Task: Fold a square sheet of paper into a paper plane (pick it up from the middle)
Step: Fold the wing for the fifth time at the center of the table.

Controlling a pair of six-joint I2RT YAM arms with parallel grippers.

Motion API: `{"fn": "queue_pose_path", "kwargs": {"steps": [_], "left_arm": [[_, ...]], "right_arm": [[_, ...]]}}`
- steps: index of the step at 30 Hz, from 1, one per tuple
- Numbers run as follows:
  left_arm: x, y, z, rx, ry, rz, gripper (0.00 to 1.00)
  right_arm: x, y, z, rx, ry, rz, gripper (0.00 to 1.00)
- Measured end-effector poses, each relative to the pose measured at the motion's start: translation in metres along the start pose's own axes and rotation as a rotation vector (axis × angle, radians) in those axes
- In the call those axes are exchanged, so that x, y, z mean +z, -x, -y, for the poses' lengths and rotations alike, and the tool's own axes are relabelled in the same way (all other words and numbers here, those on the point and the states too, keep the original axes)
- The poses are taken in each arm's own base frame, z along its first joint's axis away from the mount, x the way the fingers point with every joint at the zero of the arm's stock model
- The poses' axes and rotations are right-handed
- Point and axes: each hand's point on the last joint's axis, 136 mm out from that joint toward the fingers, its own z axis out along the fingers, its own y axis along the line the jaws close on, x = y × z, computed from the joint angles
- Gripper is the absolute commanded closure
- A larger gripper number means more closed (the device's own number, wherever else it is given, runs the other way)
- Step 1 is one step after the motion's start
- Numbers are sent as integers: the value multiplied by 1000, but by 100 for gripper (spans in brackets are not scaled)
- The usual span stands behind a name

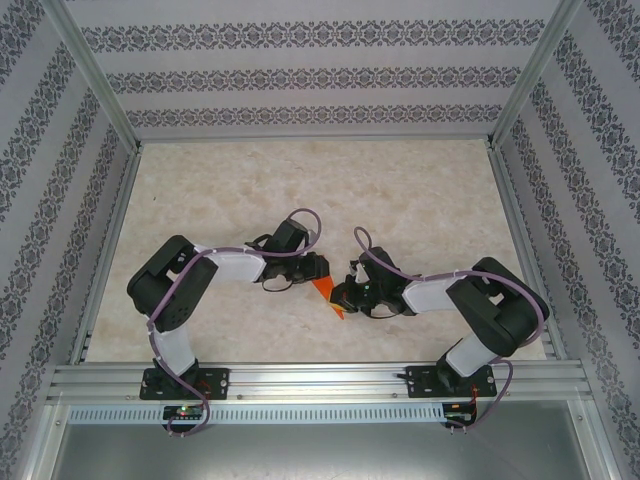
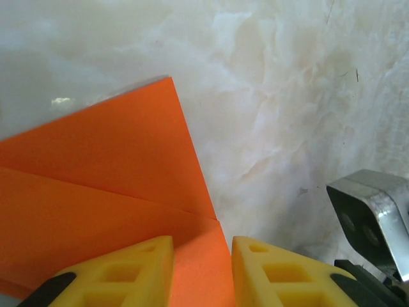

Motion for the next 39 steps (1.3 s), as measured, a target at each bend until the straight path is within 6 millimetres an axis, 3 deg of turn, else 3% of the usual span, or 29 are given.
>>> {"fn": "queue_pose_path", "kwargs": {"steps": [8, 12, 22, 39], "left_arm": [[0, 1, -2, 22, 14, 3, 69], [0, 0, -3, 31, 24, 0, 71], [-1, 0, -5, 34, 35, 2, 72], [0, 0, -6, 31, 43, -4, 73]], "right_arm": [[-1, 6, -16, -29, -1, -10, 93], [5, -2, 3, -29, -36, -45, 93], [3, -4, 3, -80, 56, -21, 92], [-22, -34, 26, -71, -22, -58, 88]]}}
